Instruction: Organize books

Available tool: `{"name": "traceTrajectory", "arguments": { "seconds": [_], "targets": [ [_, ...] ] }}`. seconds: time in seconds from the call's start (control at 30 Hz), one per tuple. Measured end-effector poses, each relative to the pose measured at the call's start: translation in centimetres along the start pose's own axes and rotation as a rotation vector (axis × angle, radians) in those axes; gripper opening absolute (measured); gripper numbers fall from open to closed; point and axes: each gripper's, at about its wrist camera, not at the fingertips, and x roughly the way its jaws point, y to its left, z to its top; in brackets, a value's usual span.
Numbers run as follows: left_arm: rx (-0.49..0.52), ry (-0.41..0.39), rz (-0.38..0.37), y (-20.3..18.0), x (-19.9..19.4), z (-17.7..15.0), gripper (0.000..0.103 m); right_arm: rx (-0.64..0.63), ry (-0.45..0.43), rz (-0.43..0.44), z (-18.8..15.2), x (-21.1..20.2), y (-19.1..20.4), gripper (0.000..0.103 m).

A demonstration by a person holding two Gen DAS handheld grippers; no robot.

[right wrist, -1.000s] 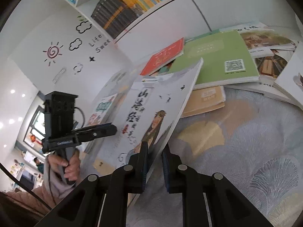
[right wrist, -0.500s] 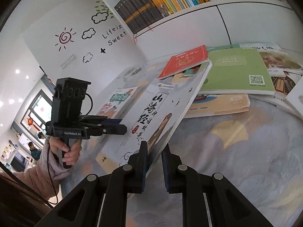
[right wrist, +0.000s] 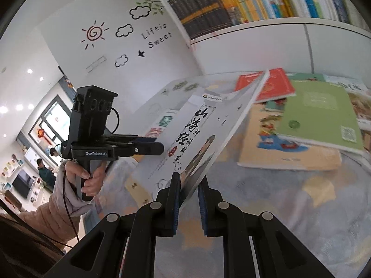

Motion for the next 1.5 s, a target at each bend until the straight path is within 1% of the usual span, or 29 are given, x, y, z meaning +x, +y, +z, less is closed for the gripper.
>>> {"name": "traceTrajectory", "arguments": {
  "seconds": [0.17,0.33,0.37,0.43,0.57,0.73,0.8,0.97,1.13,1.2,1.23,1.27,1.3,1.4,1.5],
  "targets": [
    [-0.024,-0.042,0.043,2.5,-2.6,0.3,0.031,-0.009,0.023,0.05,2.2,2.9,1.7,0.014],
    [-0.053,-0.071,0.109,6.1,-4.6,0.1,0.031,-0.042,0.076,0.09,4.1,7.8,3.4,0.014],
    [-0.06,-0.073,0.118,6.8,-4.8,0.0,0.031,-0.041,0.084,0.097,4.3,8.4,3.5,0.014],
    [-0.082,-0.067,0.133,8.6,-4.8,-0.3,0.031,-0.026,0.106,0.116,4.7,10.9,3.7,0.014],
    [-0.123,-0.047,0.167,11.7,-3.9,-1.1,0.031,0.004,0.146,0.142,4.8,14.5,3.3,0.014],
    [-0.161,-0.03,0.197,14.1,-3.3,-2.2,0.031,0.031,0.2,0.154,4.8,18.0,2.9,0.014],
    [-0.156,-0.039,0.217,14.4,-3.5,-2.3,0.031,0.043,0.207,0.16,5.0,18.3,2.8,0.014],
    [-0.161,-0.06,0.23,15.1,-4.2,-2.6,0.031,0.067,0.212,0.168,5.2,18.9,2.5,0.014],
    [-0.107,-0.042,0.306,14.2,-4.2,-2.6,0.032,0.099,0.237,0.147,4.4,19.5,2.1,0.014],
    [-0.075,-0.028,0.349,13.8,-4.0,-2.6,0.034,0.122,0.234,0.163,4.3,19.5,1.7,0.014],
    [-0.064,-0.022,0.373,13.6,-3.9,-2.5,0.036,0.128,0.235,0.165,4.4,19.5,1.6,0.014],
    [-0.057,-0.013,0.411,13.5,-3.8,-2.5,0.041,0.129,0.235,0.164,4.4,19.5,1.6,0.014],
    [-0.055,-0.01,0.424,13.4,-3.7,-2.5,0.041,0.128,0.235,0.162,4.4,19.5,1.7,0.015],
    [-0.057,0.019,0.44,13.5,-3.0,-2.6,0.042,0.126,0.234,0.151,4.3,19.4,1.8,0.015],
    [-0.064,0.015,0.438,13.4,-3.0,-2.7,0.043,0.125,0.232,0.148,4.3,19.4,1.9,0.015]
  ]
}}
